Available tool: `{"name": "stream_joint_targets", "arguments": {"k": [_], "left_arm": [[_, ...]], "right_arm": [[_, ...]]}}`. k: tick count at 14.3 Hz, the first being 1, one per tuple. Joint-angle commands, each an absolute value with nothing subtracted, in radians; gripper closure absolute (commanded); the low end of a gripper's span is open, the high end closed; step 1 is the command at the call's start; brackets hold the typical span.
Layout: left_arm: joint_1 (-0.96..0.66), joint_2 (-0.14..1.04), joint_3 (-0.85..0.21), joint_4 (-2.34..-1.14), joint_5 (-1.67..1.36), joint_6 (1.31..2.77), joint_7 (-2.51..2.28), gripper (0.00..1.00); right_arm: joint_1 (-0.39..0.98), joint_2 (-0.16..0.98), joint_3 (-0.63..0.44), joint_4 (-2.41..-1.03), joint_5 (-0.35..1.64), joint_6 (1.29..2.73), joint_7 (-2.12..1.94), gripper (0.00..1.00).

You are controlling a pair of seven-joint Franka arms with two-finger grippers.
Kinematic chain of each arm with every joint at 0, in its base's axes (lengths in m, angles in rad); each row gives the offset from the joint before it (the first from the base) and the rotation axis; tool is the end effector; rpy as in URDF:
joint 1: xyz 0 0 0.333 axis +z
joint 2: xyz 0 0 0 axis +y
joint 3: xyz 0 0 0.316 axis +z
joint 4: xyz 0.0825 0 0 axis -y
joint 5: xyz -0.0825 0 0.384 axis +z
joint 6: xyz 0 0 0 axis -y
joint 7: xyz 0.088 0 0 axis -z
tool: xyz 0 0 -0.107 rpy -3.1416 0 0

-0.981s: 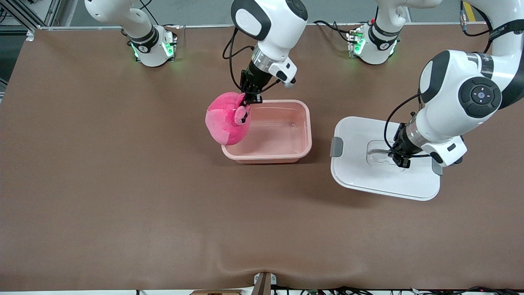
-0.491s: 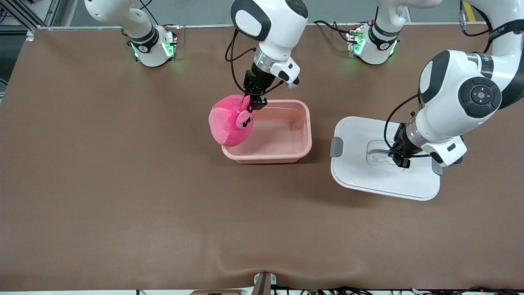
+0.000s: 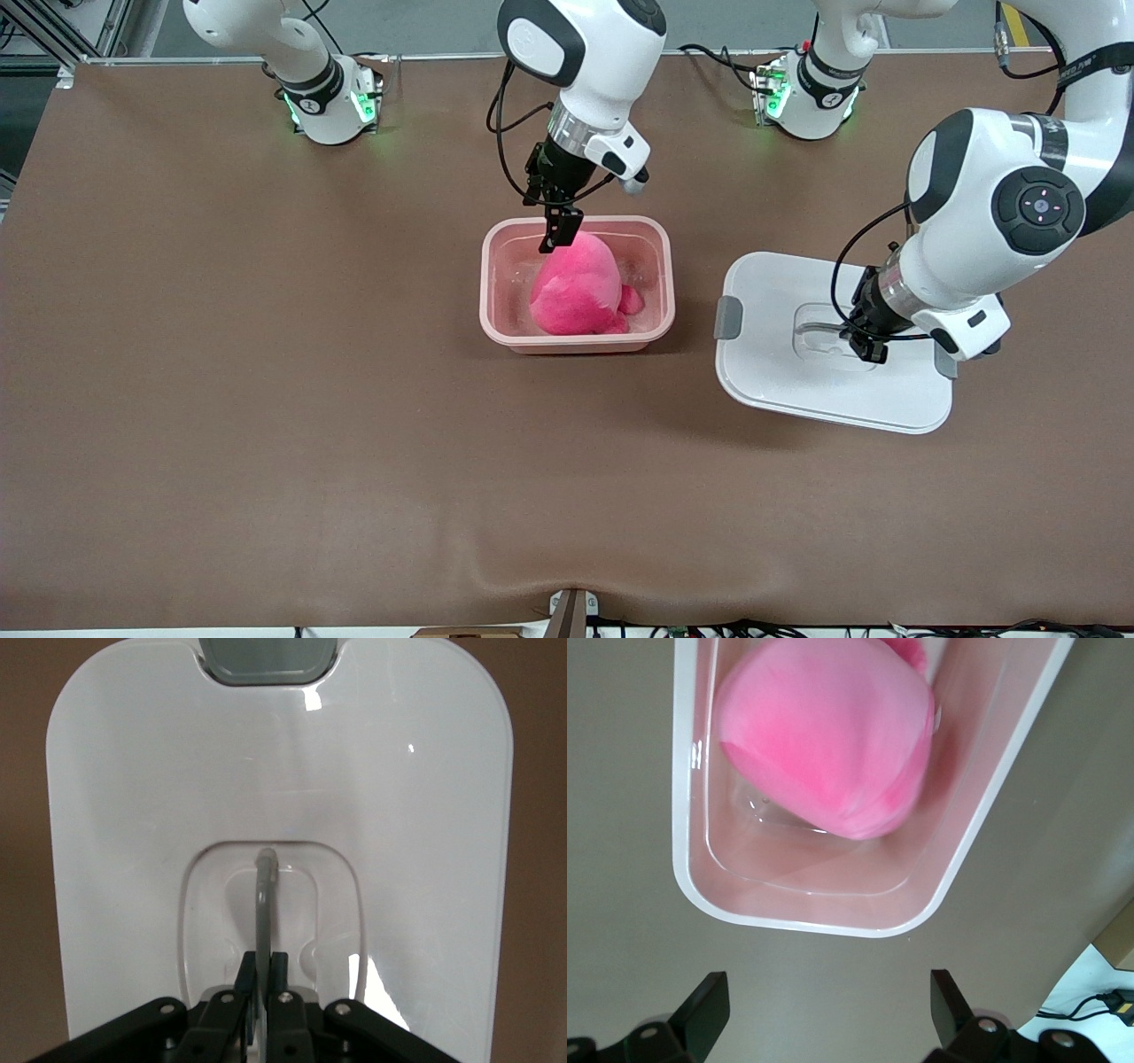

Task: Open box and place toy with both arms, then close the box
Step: 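Lower the plush into the open pink box and open the right gripper, then withdraw the right gripper from the box back toward its rest side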

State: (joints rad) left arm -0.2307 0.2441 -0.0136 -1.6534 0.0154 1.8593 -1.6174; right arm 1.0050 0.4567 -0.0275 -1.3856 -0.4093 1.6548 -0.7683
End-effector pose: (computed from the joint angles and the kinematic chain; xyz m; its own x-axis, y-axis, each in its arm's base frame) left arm 0.6122 -0.1507 0.4643 0.2009 0.9795 0.0131 0.9790 -0.2003 -0.0376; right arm 0.4070 0.5388 0.4437 -0.1940 0.8897 -0.4132 0.9494 0.2764 0.1493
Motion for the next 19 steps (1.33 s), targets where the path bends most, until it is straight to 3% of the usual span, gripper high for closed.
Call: {"name": "stream_joint_targets", "arguments": {"k": [1, 14, 19], "left_arm": [[-0.226, 0.218, -0.018, -1.671, 0.017, 1.851, -1.608, 1.00], [-0.227, 0.215, -0.017, -1.671, 0.017, 1.850, -1.608, 1.00], [-0.227, 0.215, -0.018, -1.669, 0.017, 1.845, -1.608, 1.00]], "right_arm": [[0.964, 0.442, -0.025, -1.376, -0.400, 1.647, -0.750, 0.00], [0.666, 0.328, -0.026, -1.459, -0.221, 1.655, -0.517, 0.00], [0.494, 0.241, -0.025, -1.568, -0.106, 1.692, -0.384, 0.00]]}}
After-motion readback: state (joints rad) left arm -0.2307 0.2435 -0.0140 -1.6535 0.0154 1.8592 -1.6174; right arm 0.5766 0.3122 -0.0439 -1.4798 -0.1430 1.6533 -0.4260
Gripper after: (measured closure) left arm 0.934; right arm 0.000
